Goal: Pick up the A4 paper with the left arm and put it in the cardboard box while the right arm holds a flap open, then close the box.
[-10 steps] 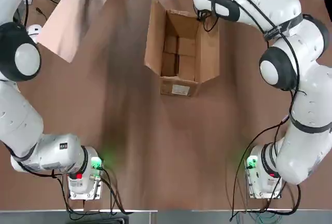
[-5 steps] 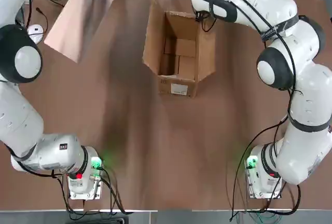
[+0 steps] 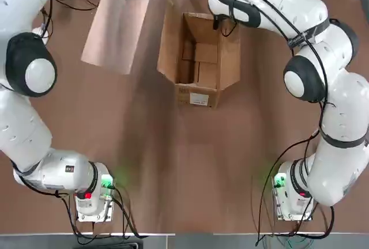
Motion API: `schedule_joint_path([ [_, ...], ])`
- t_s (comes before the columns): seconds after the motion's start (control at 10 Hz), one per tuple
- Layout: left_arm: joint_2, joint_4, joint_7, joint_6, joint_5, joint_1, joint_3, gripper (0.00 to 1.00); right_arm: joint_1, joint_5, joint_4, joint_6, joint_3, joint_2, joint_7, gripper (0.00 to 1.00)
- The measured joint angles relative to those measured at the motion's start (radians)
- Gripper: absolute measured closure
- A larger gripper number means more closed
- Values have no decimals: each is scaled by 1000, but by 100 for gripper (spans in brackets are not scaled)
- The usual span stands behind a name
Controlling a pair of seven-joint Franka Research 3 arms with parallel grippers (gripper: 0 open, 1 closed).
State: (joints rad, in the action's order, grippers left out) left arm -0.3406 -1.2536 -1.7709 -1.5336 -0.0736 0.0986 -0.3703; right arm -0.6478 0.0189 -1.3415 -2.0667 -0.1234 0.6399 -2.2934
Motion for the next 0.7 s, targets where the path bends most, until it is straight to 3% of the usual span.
schedule_joint_path([
  [0.4, -3, 25, -130, -39, 20, 93, -2, 69, -5, 0, 137, 225, -2, -32, 1, 0],
  [0.7, -3, 52, -193, -110, 94, 132, -2, 69, 10, 0, 157, 347, -15, -147, 135, 0],
])
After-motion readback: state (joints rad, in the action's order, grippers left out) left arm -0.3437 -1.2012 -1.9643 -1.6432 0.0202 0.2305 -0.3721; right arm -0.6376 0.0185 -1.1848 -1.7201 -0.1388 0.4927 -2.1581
